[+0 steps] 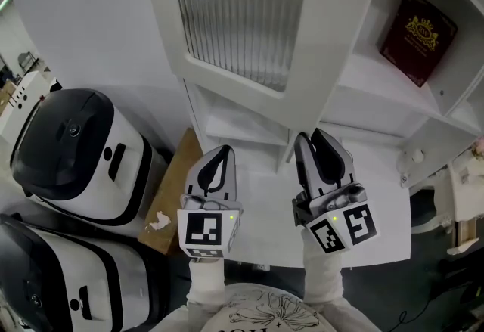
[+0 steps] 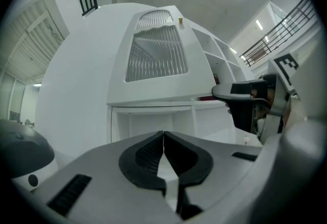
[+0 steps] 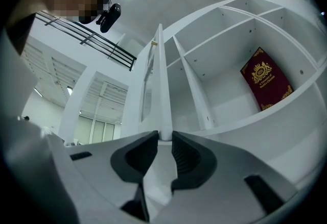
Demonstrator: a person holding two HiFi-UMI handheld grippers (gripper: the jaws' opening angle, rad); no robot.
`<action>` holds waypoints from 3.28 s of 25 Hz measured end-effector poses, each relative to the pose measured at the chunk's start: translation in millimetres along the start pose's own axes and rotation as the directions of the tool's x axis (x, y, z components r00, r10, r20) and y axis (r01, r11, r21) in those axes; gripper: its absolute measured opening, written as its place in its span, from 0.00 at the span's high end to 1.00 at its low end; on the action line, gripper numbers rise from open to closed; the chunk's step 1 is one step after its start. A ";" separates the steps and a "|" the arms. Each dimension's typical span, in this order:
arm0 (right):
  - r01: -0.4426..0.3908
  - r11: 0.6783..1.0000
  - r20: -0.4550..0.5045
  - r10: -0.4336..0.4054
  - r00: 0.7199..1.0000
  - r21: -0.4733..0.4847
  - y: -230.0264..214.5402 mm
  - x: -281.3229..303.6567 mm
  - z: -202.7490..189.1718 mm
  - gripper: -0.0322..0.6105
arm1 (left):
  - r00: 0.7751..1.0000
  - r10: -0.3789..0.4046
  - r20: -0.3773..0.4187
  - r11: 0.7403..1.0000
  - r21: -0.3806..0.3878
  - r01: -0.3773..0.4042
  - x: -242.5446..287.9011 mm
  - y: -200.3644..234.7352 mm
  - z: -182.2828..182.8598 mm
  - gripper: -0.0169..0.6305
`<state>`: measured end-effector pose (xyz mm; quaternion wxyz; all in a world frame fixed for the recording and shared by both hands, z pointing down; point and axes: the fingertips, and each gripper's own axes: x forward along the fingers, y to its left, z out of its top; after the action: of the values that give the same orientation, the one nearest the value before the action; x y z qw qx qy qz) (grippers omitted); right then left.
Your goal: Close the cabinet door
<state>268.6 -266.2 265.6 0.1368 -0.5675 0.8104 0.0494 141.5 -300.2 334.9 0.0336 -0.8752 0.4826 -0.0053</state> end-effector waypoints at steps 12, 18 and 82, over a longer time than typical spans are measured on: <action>-0.009 1.000 0.003 0.009 1.000 0.016 -28.1 13.5 -2.6 0.81 | 0.998 0.068 -0.005 0.998 0.012 -0.068 14.1 -0.4 -2.1 0.97; 0.008 0.999 0.004 -0.008 1.000 0.038 -39.9 20.4 -4.8 0.79 | 0.996 0.093 -0.006 0.996 0.017 -0.093 19.5 1.8 -2.3 0.97; 0.132 0.991 -0.060 -0.134 0.989 -0.035 -87.9 68.0 -15.1 0.83 | 0.981 0.188 -0.041 0.982 0.019 -0.188 38.2 13.5 -15.8 0.97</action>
<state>326.6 -362.2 267.7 0.1055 -0.6237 0.7737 0.0350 149.9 -340.6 348.9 0.0303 -0.8251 0.5637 -0.0246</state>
